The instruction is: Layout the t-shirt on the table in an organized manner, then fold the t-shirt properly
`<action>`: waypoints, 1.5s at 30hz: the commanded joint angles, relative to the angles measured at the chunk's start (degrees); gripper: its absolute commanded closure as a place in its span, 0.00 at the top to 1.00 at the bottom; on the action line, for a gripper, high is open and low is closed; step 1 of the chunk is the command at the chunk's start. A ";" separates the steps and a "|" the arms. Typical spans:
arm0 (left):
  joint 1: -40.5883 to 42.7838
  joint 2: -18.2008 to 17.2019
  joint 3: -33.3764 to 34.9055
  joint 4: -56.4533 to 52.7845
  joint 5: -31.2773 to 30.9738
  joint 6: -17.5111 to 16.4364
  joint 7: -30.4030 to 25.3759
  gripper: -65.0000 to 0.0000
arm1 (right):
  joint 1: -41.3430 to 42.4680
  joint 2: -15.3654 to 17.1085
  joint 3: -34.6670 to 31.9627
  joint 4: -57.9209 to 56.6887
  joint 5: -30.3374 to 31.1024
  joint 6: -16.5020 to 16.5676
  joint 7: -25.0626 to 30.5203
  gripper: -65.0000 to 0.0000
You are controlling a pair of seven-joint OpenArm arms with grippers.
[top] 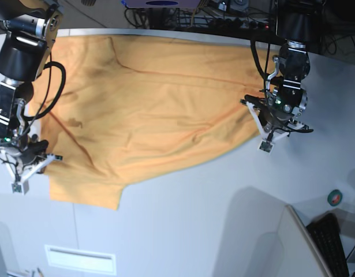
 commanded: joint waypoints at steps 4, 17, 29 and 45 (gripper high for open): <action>1.55 -0.35 1.42 1.22 7.16 0.53 -4.21 0.00 | 1.37 0.82 0.10 0.97 0.58 0.03 1.44 0.00; 7.97 -0.26 2.38 17.40 10.68 0.26 -3.95 0.50 | 1.11 0.64 0.10 0.97 0.58 0.03 1.44 0.00; 7.27 -0.61 -9.75 12.82 -11.21 0.17 -2.19 0.60 | 1.11 0.64 0.10 0.97 0.58 0.03 1.44 0.00; 0.15 -0.61 -16.08 -2.30 -28.44 0.09 7.13 0.60 | 1.02 0.82 0.10 0.97 0.58 0.03 1.44 0.00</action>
